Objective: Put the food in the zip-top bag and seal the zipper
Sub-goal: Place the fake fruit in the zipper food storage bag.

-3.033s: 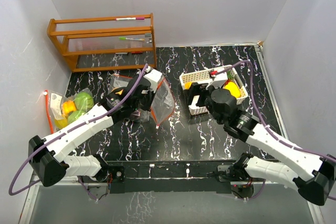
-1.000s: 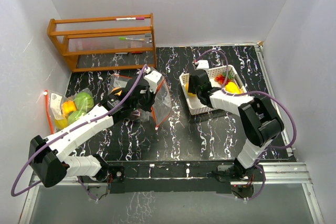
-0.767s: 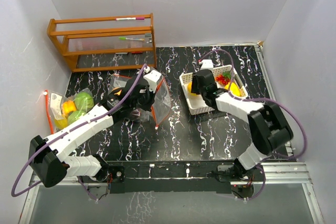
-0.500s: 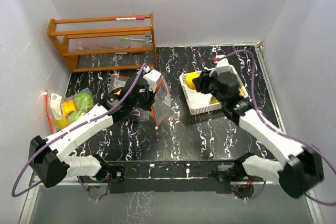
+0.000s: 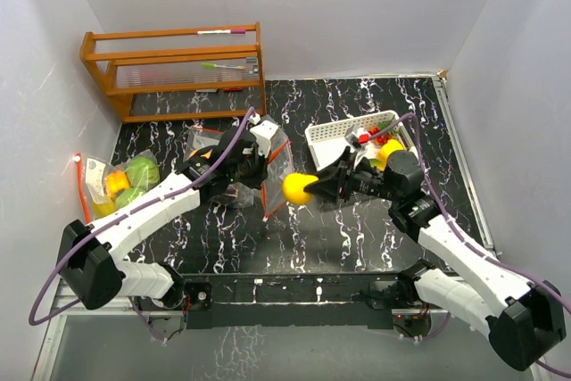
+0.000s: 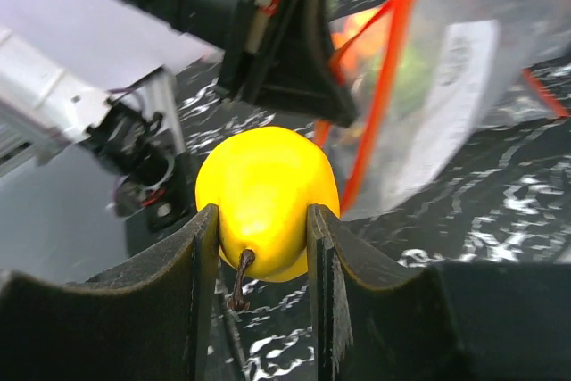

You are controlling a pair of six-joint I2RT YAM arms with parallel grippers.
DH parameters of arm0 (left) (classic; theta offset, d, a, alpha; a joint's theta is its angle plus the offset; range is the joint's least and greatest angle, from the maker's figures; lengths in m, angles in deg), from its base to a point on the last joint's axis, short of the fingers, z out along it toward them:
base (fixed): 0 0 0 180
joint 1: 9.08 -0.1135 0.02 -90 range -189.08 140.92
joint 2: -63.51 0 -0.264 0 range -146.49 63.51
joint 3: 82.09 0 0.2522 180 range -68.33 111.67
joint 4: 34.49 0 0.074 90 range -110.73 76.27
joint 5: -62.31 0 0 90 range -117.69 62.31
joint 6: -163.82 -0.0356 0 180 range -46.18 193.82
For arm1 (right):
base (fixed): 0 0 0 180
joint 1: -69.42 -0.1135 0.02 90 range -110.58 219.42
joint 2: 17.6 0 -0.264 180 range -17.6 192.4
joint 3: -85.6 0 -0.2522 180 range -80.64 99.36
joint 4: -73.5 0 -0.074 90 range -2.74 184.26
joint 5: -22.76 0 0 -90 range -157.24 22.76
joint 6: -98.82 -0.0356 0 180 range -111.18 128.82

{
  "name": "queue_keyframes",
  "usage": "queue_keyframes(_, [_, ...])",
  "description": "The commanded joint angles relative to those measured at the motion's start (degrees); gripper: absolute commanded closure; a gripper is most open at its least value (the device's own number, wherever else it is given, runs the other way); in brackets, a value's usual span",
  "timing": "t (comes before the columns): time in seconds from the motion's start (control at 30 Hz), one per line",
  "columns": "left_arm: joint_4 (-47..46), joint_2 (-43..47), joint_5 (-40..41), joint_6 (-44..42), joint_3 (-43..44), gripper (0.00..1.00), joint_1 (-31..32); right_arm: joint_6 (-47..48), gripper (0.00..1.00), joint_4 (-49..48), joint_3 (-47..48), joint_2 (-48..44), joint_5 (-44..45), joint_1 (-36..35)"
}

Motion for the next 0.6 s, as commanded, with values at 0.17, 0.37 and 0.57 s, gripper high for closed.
queue_keyframes(0.17, [-1.03, 0.07, -3.74, 1.31, 3.14, 1.0, -0.38, -5.94, 0.85, -20.0, -0.48, 6.77, -7.47, -6.73])
queue_keyframes(0.37, [-0.22, 0.84, -6.36, 2.44, 4.16, 1.0, -0.38, -4.1, 0.85, -19.92, -0.36, 12.47, 6.78, -8.4])
queue_keyframes(0.57, [1.74, 4.33, -10.43, 4.12, 4.68, 1.0, -0.38, -1.67, 0.86, -16.5, 0.0, 14.97, 21.72, -8.4])
